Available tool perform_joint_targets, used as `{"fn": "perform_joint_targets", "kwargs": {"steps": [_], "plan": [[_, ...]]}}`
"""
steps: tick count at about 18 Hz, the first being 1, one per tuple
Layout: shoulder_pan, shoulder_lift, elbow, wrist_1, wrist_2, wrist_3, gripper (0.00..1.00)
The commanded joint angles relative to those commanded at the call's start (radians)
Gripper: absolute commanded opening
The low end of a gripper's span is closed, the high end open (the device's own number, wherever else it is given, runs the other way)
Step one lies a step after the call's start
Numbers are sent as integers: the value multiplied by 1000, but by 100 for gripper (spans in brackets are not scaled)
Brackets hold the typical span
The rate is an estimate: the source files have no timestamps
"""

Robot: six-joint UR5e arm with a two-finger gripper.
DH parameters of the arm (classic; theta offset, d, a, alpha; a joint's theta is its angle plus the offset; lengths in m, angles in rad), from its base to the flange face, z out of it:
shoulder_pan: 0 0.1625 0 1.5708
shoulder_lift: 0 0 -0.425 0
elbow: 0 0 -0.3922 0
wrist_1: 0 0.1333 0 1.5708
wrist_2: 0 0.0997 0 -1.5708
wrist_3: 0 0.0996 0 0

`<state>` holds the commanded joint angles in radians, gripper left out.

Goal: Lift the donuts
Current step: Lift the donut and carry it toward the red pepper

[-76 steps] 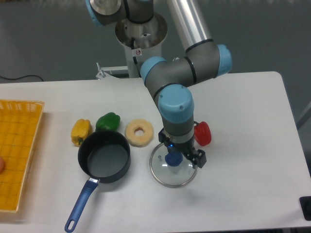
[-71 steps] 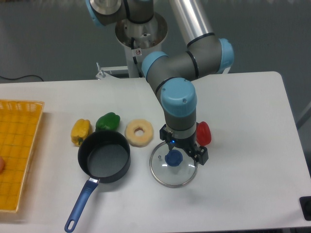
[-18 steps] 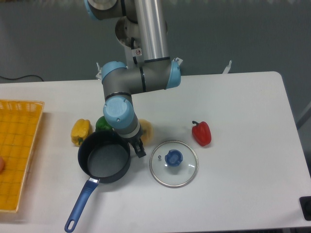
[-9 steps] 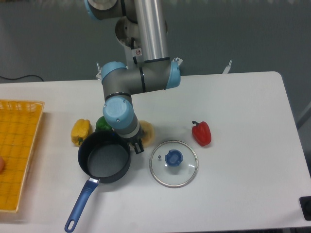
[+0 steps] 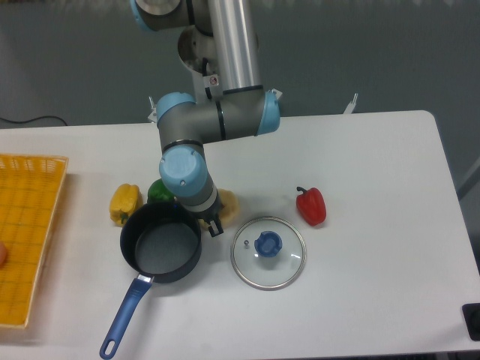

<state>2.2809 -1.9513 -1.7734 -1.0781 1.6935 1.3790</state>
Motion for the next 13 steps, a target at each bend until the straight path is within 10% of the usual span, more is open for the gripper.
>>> {"fn": "perform_joint_targets", "kwargs": {"steps": [13], "plan": [[161,98,169,-186,-100,29,31]]}}
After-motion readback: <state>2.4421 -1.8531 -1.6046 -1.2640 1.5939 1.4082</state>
